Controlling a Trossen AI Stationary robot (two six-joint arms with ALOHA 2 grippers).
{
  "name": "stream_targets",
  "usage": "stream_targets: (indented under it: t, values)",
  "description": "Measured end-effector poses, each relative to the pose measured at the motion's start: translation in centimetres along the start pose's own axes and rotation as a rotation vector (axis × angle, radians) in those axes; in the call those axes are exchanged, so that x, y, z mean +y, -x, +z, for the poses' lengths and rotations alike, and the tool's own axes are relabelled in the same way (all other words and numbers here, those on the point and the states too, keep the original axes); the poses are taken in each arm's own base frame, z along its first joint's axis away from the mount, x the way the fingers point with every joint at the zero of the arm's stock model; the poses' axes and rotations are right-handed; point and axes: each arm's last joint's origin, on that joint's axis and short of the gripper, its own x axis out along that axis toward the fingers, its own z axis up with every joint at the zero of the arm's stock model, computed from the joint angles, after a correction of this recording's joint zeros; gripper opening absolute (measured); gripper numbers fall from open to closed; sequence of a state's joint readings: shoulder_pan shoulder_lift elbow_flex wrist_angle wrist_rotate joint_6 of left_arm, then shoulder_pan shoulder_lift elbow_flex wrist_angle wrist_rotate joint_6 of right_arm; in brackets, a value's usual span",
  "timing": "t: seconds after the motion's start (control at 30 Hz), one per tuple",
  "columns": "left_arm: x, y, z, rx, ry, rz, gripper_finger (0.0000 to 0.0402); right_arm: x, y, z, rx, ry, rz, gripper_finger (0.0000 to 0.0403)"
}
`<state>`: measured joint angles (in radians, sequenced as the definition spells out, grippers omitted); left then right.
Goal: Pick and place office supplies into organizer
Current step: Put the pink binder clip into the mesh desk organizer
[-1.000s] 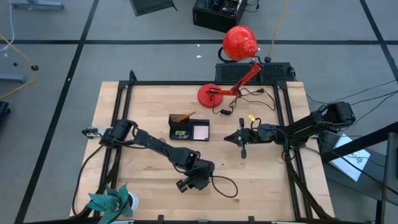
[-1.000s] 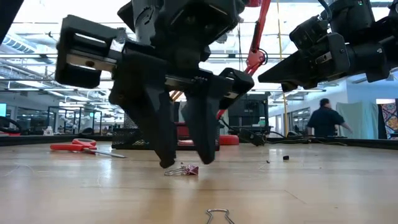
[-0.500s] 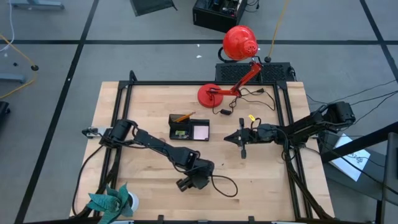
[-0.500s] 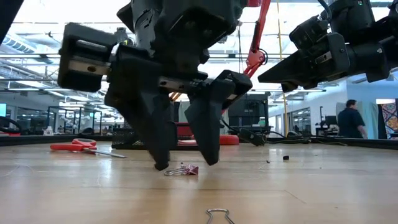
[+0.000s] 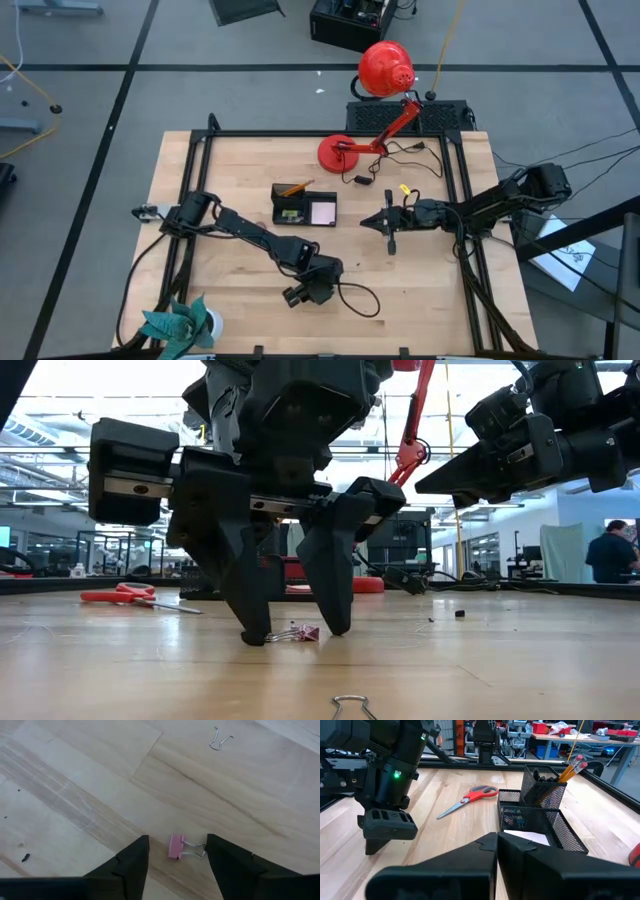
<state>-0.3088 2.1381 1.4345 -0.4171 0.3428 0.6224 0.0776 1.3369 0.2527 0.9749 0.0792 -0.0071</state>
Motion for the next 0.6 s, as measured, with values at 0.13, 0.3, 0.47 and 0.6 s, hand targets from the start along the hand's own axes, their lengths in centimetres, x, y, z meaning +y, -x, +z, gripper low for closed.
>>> stream_targets:
  t: [0.13,0.3,0.47,0.6]
  values:
    - [0.02,0.0,-0.02,0.002,-0.003,0.003,0.0168,-0.01,0.0,0.0,0.0,0.0,-0.001,0.0004]
    - [0.07,-0.02,-0.03,0.001,-0.003,0.005,0.0117,0.0,0.0,-0.01,0.0,0.0,-0.001,0.0004]
    - [0.04,-0.05,-0.02,0.0,-0.006,0.004,0.0086,0.0,0.0,-0.01,0.001,0.0,-0.001,0.0004]
    - [0.03,-0.1,0.04,-0.003,-0.015,0.008,0.0065,0.0,0.0,-0.01,0.001,0.0,-0.001,0.0004]
